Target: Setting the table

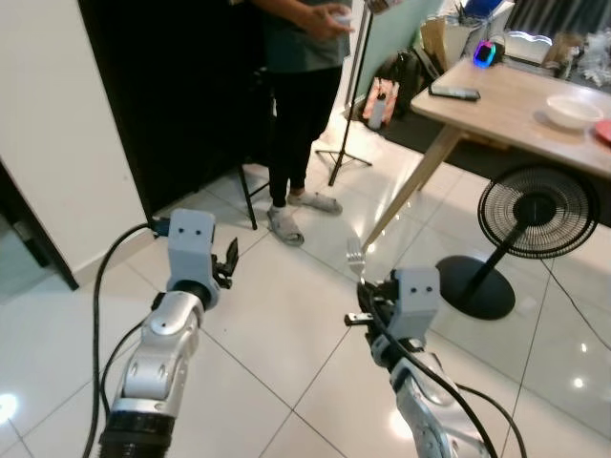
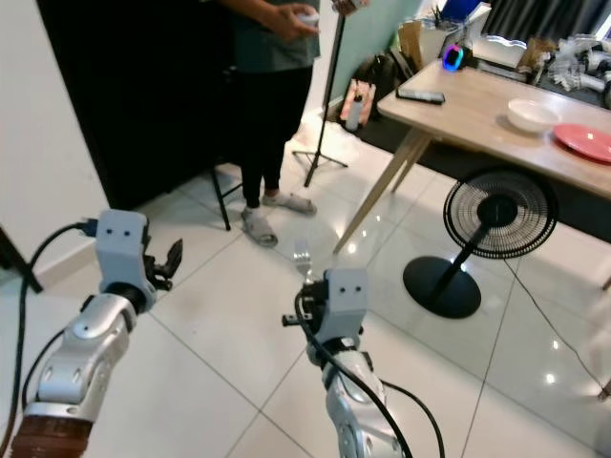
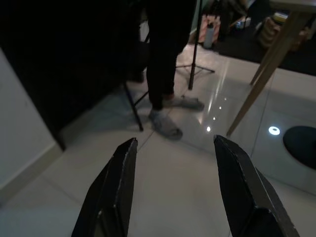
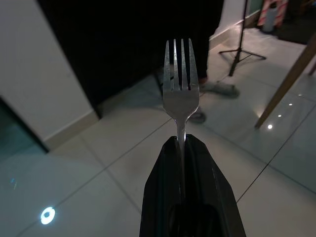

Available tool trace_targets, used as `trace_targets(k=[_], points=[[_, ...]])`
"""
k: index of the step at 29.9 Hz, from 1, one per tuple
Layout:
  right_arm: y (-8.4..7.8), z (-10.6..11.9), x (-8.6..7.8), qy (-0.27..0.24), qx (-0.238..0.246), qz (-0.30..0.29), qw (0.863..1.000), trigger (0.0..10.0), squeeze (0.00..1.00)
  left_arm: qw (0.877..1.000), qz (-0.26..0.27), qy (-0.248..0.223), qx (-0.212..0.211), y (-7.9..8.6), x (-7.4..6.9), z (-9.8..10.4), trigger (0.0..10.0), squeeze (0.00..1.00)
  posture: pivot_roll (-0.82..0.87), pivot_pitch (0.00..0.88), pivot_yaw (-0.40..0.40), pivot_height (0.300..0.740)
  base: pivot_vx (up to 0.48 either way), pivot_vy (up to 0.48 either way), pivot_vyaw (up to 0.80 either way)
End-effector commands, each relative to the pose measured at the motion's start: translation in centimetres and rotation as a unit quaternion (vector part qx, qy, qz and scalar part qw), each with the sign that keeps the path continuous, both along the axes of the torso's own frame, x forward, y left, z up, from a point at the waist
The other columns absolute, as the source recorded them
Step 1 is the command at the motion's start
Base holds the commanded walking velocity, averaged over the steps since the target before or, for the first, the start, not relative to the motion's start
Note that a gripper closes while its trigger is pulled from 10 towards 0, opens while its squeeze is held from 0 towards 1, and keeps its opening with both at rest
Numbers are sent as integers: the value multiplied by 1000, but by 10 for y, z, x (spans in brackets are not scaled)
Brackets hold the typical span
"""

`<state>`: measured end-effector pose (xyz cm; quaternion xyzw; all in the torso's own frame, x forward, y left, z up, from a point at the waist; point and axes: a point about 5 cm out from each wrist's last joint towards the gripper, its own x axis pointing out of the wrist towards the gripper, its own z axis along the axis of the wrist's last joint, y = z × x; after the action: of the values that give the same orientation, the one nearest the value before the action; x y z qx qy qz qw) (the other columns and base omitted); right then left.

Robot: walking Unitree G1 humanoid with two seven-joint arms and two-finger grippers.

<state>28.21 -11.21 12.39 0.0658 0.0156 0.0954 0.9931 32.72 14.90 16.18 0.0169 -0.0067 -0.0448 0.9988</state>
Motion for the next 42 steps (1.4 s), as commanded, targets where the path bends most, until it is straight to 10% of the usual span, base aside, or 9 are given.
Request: trace_targets(k=[1, 42], points=[[-6, -4, -1, 9, -4, -12, 1000, 10000, 0, 1000, -8, 4, -4, -6, -1, -2, 10000, 0, -55, 2, 67, 740, 480, 0, -800], [-9, -5, 2, 13, -7, -27, 1000, 10000, 0, 1000, -13, 3, -1, -7, 0, -2, 10000, 0, -54, 0, 68, 740, 480, 0, -489]])
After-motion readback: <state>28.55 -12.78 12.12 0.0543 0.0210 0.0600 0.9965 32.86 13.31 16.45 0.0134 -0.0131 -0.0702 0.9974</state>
